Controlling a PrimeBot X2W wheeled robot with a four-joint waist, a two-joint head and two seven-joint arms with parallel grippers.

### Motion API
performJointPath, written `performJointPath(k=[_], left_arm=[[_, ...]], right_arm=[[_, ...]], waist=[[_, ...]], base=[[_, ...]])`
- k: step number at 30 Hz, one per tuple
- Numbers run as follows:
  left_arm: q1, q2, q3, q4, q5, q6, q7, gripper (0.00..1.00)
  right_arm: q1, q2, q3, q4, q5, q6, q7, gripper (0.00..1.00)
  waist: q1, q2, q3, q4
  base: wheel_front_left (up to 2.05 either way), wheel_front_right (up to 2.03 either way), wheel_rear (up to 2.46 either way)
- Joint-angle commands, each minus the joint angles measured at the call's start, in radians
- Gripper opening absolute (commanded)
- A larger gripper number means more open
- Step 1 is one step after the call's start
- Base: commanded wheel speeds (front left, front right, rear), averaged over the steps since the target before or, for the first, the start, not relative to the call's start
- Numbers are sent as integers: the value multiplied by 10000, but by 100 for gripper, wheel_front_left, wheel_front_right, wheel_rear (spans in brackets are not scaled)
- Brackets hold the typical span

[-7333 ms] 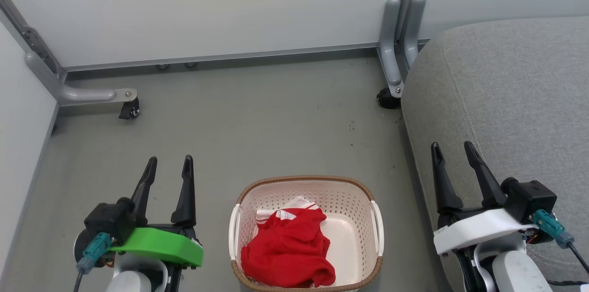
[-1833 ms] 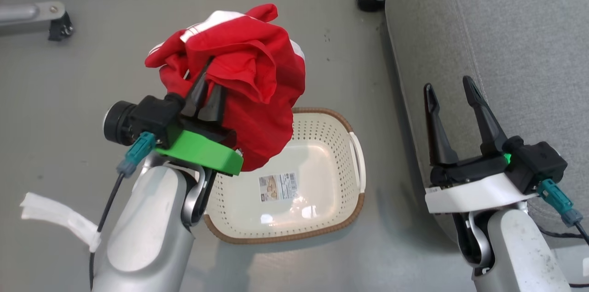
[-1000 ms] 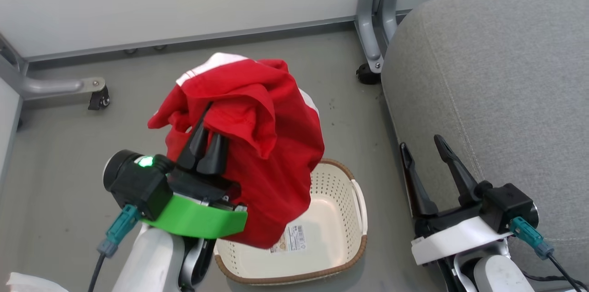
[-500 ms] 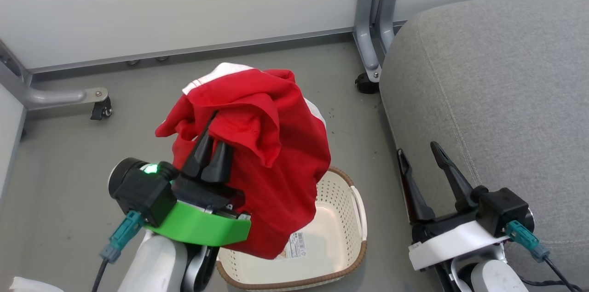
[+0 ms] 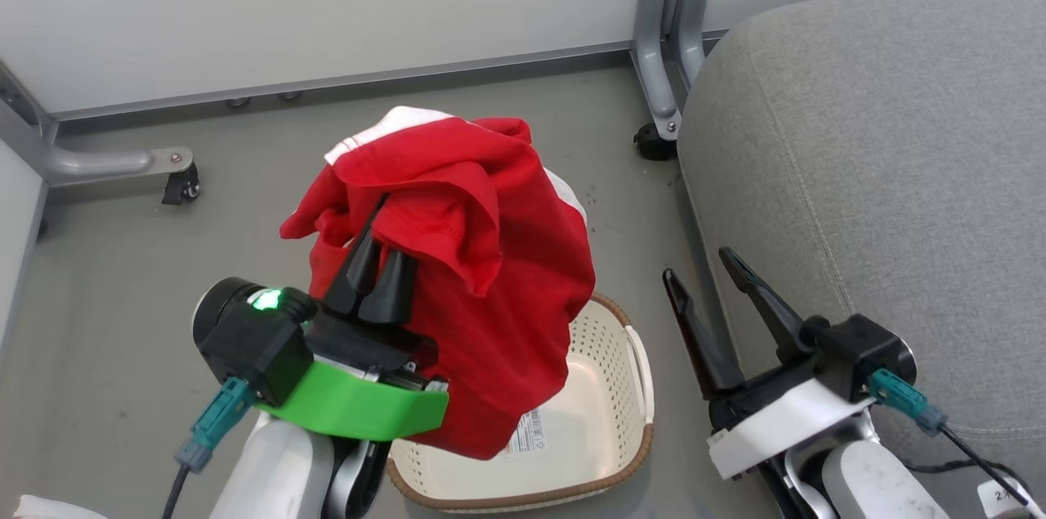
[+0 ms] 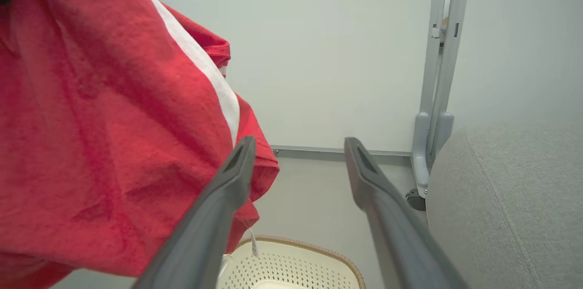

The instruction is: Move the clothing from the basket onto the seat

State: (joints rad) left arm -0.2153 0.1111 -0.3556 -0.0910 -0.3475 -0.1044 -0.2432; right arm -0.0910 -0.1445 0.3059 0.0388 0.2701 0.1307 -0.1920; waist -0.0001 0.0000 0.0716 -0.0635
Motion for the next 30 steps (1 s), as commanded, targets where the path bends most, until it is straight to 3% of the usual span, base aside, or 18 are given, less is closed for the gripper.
performJointPath(k=[1, 13, 30], left_arm=[[-15, 63, 3, -61, 0, 33, -7, 0], [-215, 88, -168, -86, -71, 32, 19, 0], [-512, 4, -949, 35, -177, -96, 173, 0]], right_arm=[[-317, -230, 204, 91, 176, 1, -34, 100], [-2895, -1988, 3667, 604, 2202, -1, -47, 100], [-6304, -1935, 7224, 2810, 3977, -1, -693, 100]], waist=[[1, 0, 21, 27], [1, 0, 167, 271], [1, 0, 359, 546]], base=[[0, 0, 0], [0, 0, 0], [0, 0, 0]])
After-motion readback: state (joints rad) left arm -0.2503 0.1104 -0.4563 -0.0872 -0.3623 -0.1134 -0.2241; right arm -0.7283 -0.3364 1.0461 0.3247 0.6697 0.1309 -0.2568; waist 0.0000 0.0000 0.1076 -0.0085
